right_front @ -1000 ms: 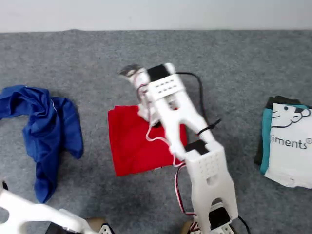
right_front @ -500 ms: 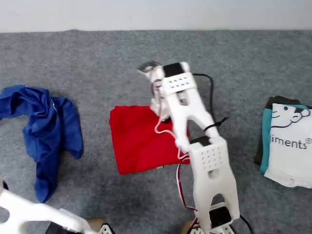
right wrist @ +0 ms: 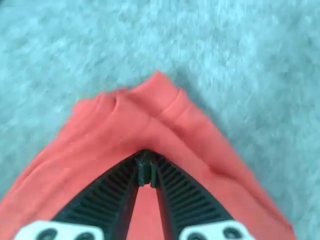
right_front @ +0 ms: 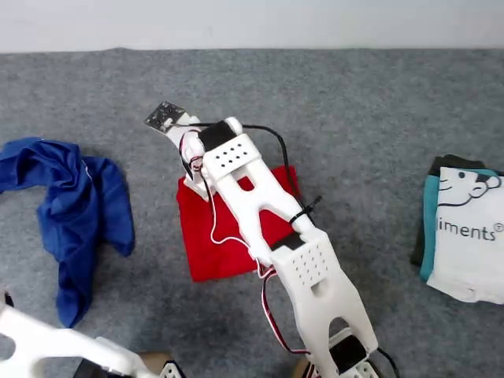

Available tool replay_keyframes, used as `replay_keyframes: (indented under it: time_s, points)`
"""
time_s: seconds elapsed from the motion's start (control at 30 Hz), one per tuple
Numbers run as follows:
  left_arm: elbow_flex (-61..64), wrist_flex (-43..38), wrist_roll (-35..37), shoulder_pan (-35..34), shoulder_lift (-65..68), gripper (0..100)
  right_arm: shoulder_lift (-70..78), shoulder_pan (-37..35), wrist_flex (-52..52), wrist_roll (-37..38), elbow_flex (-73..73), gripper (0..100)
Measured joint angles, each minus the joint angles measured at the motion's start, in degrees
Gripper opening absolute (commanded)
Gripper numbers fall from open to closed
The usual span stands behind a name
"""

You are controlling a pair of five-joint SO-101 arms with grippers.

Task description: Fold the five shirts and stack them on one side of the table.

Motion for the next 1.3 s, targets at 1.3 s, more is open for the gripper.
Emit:
replay_keyframes:
  time_s: [1.3]
  points:
    - [0.0, 1.49, -0.09, 0.0, 0.0, 0, -27.08, 3.43, 18.11, -21.19, 21.27, 7.3]
